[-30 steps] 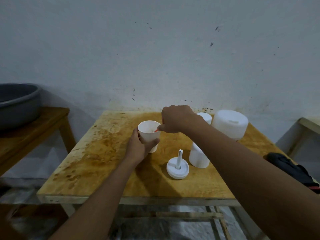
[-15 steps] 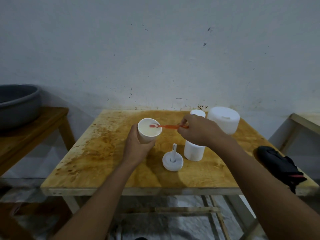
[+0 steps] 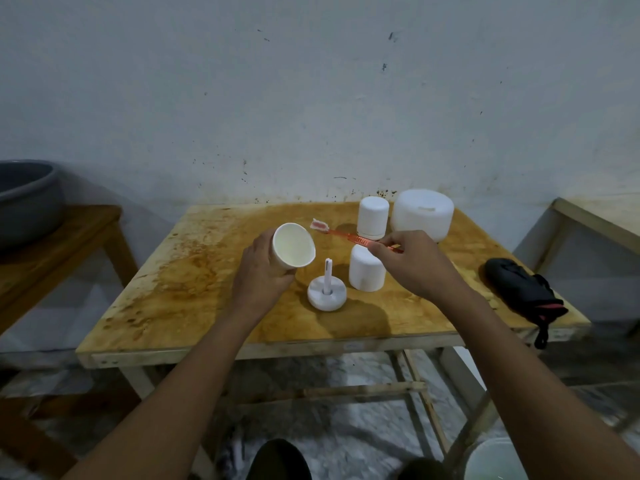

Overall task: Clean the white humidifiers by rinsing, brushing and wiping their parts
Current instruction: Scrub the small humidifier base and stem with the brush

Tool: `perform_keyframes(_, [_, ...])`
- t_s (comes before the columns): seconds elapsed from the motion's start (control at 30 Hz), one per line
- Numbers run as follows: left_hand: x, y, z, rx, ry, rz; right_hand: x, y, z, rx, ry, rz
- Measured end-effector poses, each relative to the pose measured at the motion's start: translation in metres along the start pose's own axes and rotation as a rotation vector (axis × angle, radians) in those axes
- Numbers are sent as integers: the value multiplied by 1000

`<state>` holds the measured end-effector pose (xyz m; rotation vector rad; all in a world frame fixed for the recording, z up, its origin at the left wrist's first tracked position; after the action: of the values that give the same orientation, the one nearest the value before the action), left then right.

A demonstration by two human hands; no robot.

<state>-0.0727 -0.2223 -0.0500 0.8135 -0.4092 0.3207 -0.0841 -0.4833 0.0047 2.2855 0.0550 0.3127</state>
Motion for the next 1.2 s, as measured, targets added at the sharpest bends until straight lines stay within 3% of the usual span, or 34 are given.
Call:
perform_keyframes(0.47, [-9, -5, 22, 252, -166, -50, -9, -4, 26, -110, -115, -22])
perform_keyframes(1.2, [-18, -7, 35, 293, -284, -41, -18, -11, 31, -96, -143, -72])
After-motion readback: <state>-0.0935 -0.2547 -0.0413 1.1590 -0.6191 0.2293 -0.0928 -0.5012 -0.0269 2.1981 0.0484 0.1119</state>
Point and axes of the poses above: each hand's wrist, its own x-axis towards the middle knuckle, its own y-axis out of the back of the hand, z = x × y, the point moved 10 cm from there along x, towards the middle knuckle, and after that the axes turned 5 degrees about -z, right-handed, at the moved point
